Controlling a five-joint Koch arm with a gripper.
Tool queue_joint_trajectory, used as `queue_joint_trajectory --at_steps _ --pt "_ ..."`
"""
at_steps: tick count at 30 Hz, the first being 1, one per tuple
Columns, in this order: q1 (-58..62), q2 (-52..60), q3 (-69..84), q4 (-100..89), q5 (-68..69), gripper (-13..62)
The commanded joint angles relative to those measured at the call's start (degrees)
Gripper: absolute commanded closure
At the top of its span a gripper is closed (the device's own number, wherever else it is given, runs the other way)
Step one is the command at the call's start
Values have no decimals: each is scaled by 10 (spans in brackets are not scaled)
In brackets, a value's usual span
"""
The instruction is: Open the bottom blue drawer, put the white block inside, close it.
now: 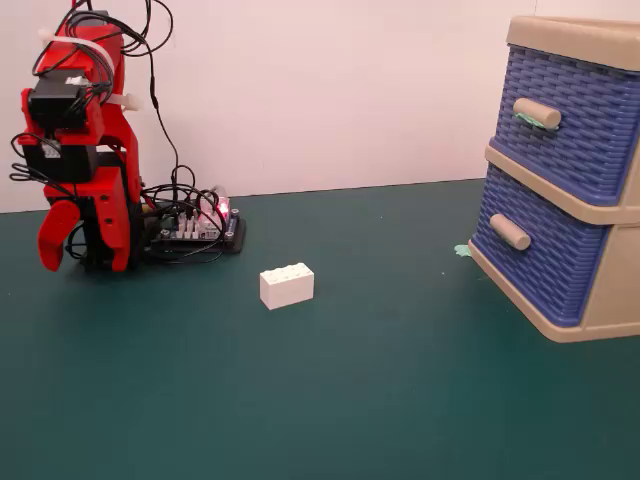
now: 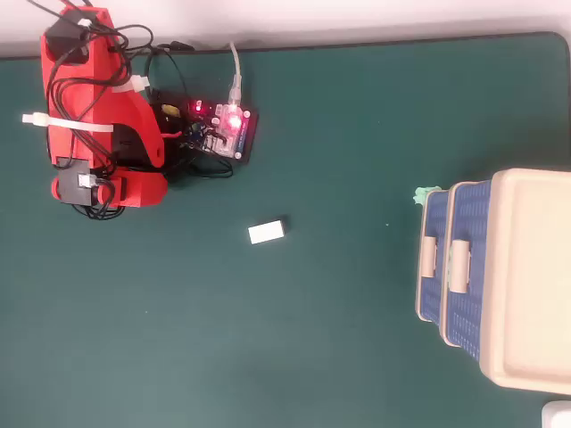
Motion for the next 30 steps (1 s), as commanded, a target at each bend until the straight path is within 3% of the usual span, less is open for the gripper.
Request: queue_joint_trajectory --at_steps 1,12,20,23,26,30 --pt "-7 25 2 75 3 151" --pt "-9 25 -5 77 4 154" --pt "-24 19 -260 94 23 156" --pt "-120 4 -333 89 122 157" --pt "-332 -20 -394 35 343 157" --pt "-655 -113 -395 -216 649 156"
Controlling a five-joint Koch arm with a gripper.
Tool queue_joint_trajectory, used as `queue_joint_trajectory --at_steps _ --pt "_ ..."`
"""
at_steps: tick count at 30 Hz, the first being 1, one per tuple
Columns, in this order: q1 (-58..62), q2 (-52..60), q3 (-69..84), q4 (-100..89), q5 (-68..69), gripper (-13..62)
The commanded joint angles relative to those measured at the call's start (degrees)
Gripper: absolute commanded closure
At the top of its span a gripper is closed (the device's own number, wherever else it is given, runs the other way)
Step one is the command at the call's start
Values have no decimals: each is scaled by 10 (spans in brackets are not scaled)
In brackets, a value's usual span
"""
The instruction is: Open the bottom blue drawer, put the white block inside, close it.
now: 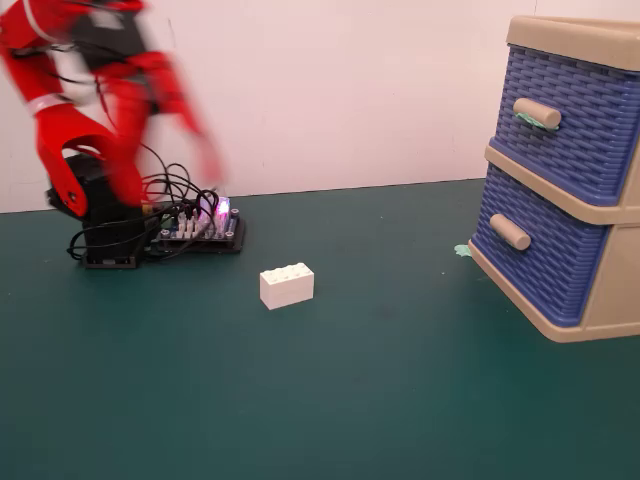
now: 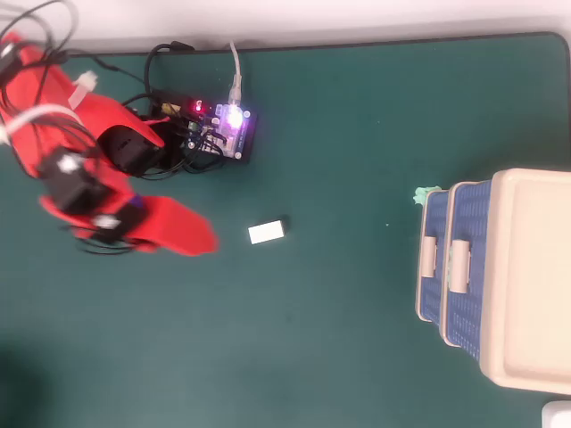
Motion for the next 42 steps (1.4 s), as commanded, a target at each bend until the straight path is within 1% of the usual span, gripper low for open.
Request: queue_joint_trajectory --at_steps 1,2,3,8,14,15,18,20,22,28,35,42 --pt "-115 -40 -10 -159 126 156" --pt "-149 -77 4 -237 139 156" --pt "-157 -104 12 -296 140 157" --pt "-179 -243 40 -628 142 157" --pt "-212 -452 40 -1028 149 157" --pt "-216 -497 39 -1114 158 157" --pt "-225 -595 34 -1288 209 157" --pt "-229 -638 27 -1354 248 157" --pt "-235 -668 11 -1390 283 159" --pt "-246 -710 -68 -1392 345 165" --pt "-243 -766 -168 -1383 347 180" --pt "-243 -780 -229 -1329 332 254"
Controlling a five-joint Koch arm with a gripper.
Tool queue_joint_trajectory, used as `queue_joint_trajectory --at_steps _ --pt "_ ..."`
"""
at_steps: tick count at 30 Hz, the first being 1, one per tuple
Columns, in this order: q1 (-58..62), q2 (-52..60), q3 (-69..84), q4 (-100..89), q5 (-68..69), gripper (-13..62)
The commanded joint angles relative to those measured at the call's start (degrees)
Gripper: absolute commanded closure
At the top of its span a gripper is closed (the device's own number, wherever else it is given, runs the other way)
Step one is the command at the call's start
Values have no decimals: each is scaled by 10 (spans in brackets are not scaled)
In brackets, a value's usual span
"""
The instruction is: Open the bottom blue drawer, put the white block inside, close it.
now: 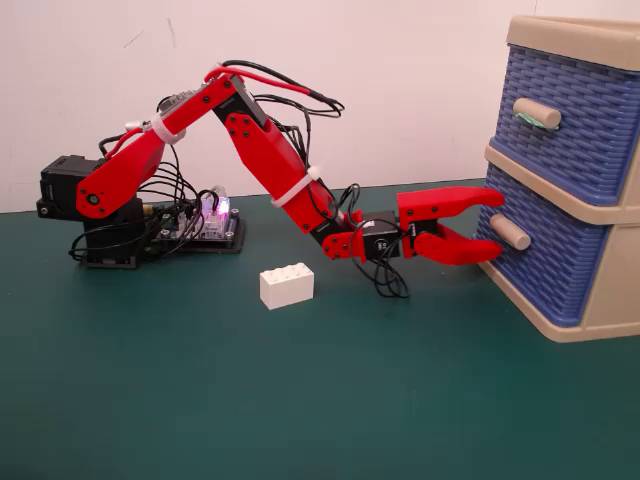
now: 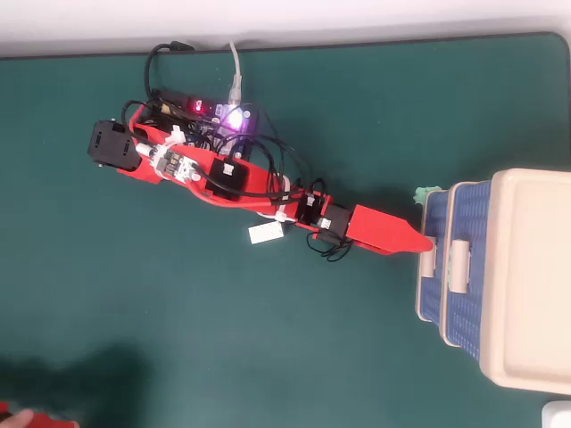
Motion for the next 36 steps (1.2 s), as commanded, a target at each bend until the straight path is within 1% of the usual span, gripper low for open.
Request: queue_joint_trajectory --at_steps 1,4,6,10,14,15,22,26,32,36 --pt "-10 8 -45 0 0 267" --pt "-10 -12 -86 23 -14 280" --pt "-8 -25 -110 35 -25 312" --pt "-5 -36 -131 67 -33 415" --pt "0 -36 -131 96 -33 559" --pt "3 -36 -131 101 -33 574" --pt "19 -21 -111 113 -33 574" --pt "37 33 -32 114 -29 574" --pt "65 196 186 124 -25 575" --pt "92 337 325 178 -16 575"
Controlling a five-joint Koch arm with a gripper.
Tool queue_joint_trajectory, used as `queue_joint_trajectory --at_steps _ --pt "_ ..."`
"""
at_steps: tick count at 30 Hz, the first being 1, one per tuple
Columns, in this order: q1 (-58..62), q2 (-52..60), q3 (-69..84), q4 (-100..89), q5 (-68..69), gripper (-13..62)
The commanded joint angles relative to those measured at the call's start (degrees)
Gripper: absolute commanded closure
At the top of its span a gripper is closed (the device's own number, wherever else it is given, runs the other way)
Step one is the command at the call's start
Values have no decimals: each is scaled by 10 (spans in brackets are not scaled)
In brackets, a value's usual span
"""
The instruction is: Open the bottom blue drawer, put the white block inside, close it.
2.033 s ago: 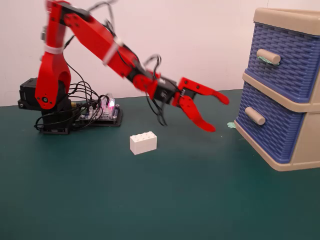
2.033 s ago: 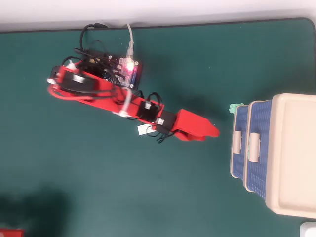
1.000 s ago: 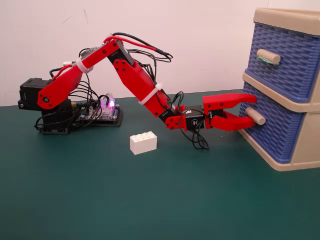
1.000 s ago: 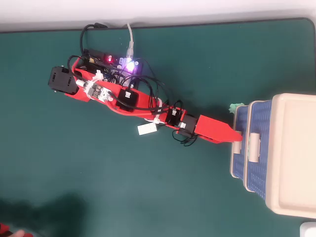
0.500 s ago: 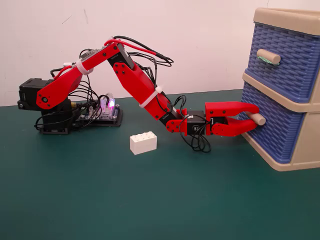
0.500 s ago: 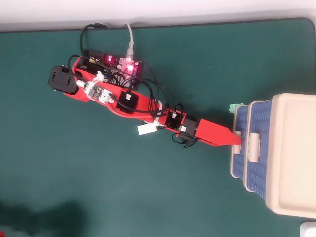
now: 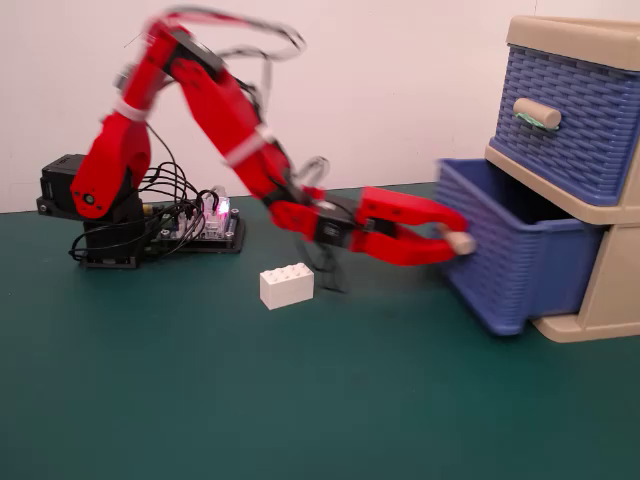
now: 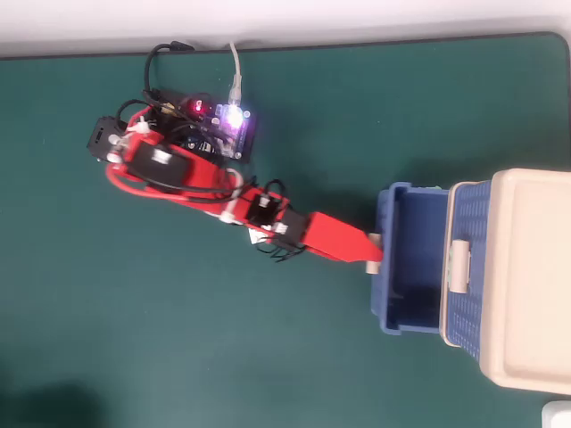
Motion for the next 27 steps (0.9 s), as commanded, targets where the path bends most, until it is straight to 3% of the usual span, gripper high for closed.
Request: queue_joint_trajectory --at_steps 1,5,9,14,19,25,27 --pt "11 113 34 17 16 575" --pt "12 189 68 89 26 569" --pt "12 208 72 109 25 157" --pt "25 329 73 178 25 145" --pt "44 507 -33 581 28 149" --pt "142 490 -243 1159 120 150" --pt "162 453 -269 1248 154 151"
